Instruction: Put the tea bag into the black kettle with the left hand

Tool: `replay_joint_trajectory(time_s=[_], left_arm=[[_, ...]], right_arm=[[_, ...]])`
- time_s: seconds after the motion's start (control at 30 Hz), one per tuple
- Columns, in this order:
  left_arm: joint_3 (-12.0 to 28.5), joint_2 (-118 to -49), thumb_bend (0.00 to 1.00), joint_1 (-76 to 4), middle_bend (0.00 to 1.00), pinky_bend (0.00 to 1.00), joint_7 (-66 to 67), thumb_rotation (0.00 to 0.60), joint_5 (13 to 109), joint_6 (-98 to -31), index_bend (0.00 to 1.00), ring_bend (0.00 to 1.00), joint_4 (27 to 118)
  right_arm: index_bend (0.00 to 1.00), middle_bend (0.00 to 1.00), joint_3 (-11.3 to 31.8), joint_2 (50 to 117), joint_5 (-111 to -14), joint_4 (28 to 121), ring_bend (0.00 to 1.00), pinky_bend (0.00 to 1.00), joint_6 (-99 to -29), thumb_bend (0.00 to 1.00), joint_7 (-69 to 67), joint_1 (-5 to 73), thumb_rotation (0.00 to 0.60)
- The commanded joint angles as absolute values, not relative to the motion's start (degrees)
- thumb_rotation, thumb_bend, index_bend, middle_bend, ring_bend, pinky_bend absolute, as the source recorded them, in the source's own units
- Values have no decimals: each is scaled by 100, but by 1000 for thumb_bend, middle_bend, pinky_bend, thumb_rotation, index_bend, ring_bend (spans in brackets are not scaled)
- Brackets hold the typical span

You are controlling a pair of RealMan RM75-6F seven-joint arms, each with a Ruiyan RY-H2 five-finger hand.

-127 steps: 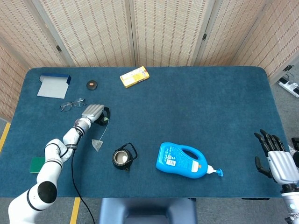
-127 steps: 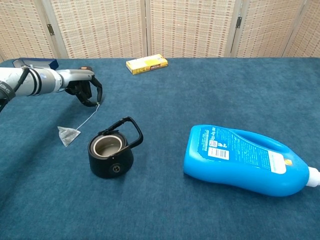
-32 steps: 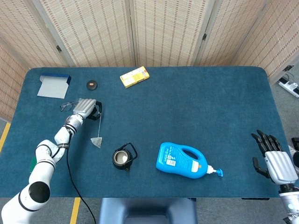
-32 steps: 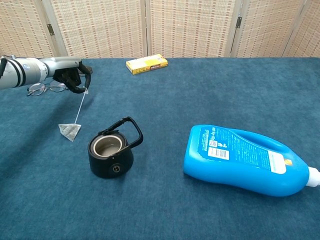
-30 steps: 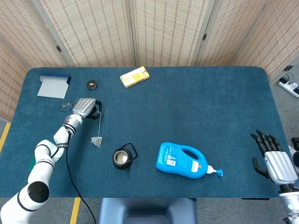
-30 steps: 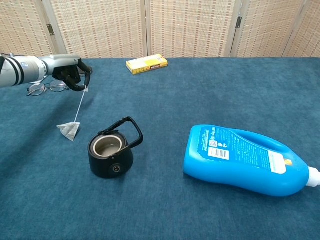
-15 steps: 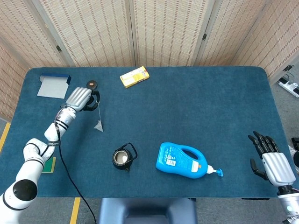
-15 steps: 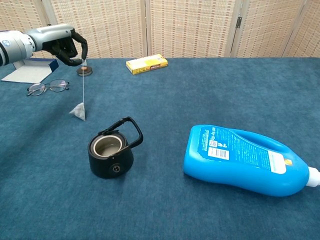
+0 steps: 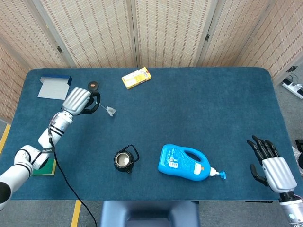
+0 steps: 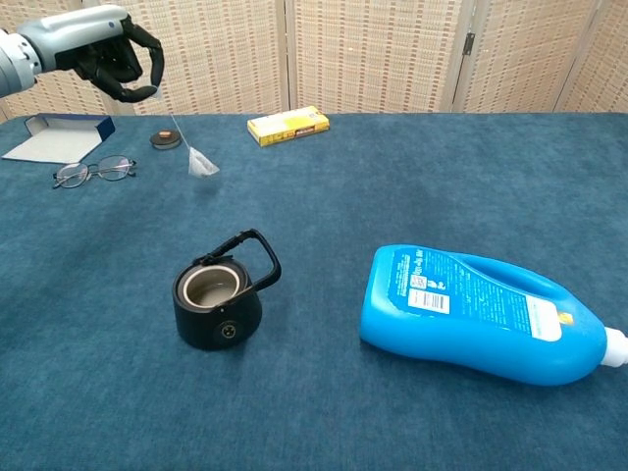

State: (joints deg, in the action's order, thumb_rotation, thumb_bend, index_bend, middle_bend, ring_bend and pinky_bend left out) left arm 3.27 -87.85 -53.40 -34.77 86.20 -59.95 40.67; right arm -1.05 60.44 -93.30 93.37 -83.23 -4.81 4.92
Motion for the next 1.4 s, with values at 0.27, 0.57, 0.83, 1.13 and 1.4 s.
replay_joint_trajectory(time_s=[0.27, 0.57, 0.83, 1.13, 1.4], left_arm=[[856, -7453, 622, -5124, 1000, 1000, -1410, 600, 8211, -6318, 746, 1000, 6669], [1054, -6779, 625, -4926, 1000, 1000, -283, 600, 8129, -6598, 748, 1000, 8000], [903, -6386, 624, -4483, 1000, 1000, 71, 600, 8406, -7025, 747, 1000, 8890], [724, -6267, 625, -4102, 1000, 1000, 488, 600, 9029, -7558, 748, 1000, 9553], [648, -6389, 627, -3980, 1000, 1000, 889, 600, 9256, -7557, 747, 1000, 9767]], right_arm=[[0, 0, -186, 6104, -9593, 9314, 0, 0, -8640, 581, -375, 362, 600], [0, 0, -226, 6111, -9649, 9312, 0, 0, -8549, 581, -357, 411, 600], [0, 0, -277, 6133, -9786, 9298, 0, 0, -8657, 581, -298, 371, 600], [0, 0, -384, 6222, -10052, 9257, 0, 0, -8785, 580, -57, 310, 600], [0, 0, -471, 6269, -10294, 9190, 0, 0, -8977, 581, 57, 229, 600]])
